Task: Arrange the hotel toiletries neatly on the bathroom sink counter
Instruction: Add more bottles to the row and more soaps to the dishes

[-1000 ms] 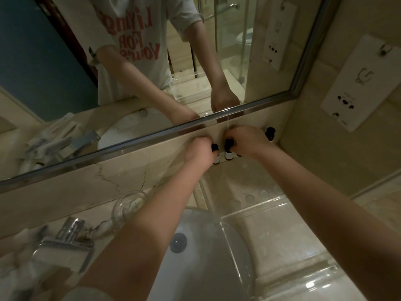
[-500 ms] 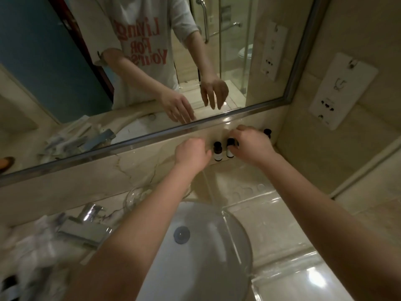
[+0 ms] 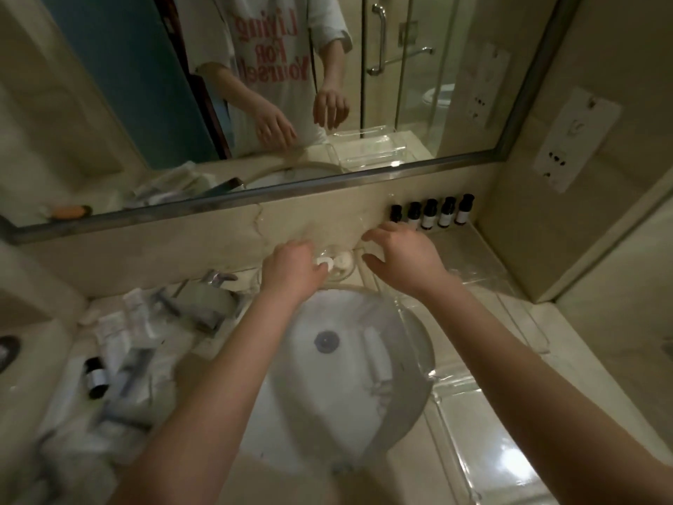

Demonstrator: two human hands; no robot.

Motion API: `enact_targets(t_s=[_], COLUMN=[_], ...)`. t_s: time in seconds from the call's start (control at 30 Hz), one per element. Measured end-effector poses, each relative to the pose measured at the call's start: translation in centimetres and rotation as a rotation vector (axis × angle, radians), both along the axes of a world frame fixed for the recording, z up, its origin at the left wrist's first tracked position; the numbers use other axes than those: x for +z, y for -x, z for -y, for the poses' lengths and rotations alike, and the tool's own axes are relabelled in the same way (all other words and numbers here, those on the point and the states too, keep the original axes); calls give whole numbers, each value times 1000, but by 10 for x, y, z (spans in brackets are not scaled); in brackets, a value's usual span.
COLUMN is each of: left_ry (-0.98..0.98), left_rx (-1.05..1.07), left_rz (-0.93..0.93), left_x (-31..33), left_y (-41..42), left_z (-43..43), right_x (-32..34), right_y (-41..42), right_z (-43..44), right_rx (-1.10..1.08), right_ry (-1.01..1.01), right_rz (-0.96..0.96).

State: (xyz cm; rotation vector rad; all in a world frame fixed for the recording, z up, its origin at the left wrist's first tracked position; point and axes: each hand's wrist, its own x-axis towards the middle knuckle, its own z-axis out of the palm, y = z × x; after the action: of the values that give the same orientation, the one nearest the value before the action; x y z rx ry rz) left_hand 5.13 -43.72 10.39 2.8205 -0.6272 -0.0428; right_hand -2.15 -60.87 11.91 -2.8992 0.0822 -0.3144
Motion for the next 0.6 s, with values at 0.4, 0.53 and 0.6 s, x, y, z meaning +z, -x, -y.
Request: enact_targets(t_s=[0.4,0.53,0.6], left_ry=[53,56,35], left_rx=[210,324,366], left_rz=[-67,-143,-171], left_x=[-34,-52,-63], left_y=[59,75,80], left_z=[-189,-254,-286], right_x=[-40,-54,-61], right_y=[13,9,5], right_z=[-176,-236,-263], right_rx=[205,316,362], right_ry=[-83,-112,-144], right_rz=[-135,-189,-225])
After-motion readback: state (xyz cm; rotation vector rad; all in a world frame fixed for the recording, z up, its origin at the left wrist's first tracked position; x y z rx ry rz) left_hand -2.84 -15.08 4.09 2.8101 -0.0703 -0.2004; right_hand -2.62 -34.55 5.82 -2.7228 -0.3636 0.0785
